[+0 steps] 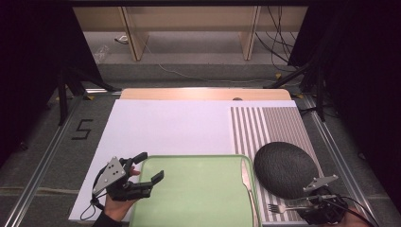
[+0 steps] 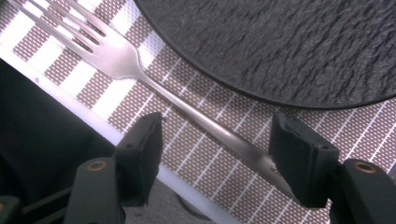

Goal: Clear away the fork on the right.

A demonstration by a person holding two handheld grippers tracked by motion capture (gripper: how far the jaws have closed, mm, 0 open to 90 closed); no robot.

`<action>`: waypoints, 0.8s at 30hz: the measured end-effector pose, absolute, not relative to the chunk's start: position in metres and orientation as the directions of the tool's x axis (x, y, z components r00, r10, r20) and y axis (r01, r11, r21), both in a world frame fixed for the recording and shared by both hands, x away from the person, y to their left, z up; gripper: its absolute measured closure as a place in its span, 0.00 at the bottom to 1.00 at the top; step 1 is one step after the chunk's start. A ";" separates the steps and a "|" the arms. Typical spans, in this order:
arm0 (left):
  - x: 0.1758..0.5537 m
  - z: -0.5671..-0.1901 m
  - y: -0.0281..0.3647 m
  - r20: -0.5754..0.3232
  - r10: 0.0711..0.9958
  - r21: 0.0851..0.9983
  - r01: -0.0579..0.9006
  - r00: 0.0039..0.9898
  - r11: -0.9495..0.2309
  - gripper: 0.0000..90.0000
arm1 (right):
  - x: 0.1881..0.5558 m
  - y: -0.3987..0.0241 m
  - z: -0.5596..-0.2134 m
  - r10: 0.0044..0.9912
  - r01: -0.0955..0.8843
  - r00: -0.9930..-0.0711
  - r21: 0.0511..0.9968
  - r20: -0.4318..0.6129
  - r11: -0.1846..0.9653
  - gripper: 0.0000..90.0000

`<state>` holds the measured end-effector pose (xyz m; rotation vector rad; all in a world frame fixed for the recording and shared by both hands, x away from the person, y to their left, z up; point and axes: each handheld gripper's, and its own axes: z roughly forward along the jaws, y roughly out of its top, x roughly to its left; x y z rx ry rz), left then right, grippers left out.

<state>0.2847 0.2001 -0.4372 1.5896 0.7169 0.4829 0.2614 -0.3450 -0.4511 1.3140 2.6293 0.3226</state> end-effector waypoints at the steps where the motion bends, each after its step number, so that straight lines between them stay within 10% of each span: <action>1: 0.285 -0.437 0.200 -0.096 0.690 0.984 0.171 0.718 -0.041 0.17 | 0.262 -0.345 -0.452 0.800 0.761 -0.596 0.269 -0.069 0.591 0.42; 24: 0.285 -0.438 0.199 -0.096 0.688 0.983 0.176 0.720 -0.048 0.17 | 0.269 -0.329 -0.455 0.723 0.707 -0.678 0.152 -0.131 0.691 0.64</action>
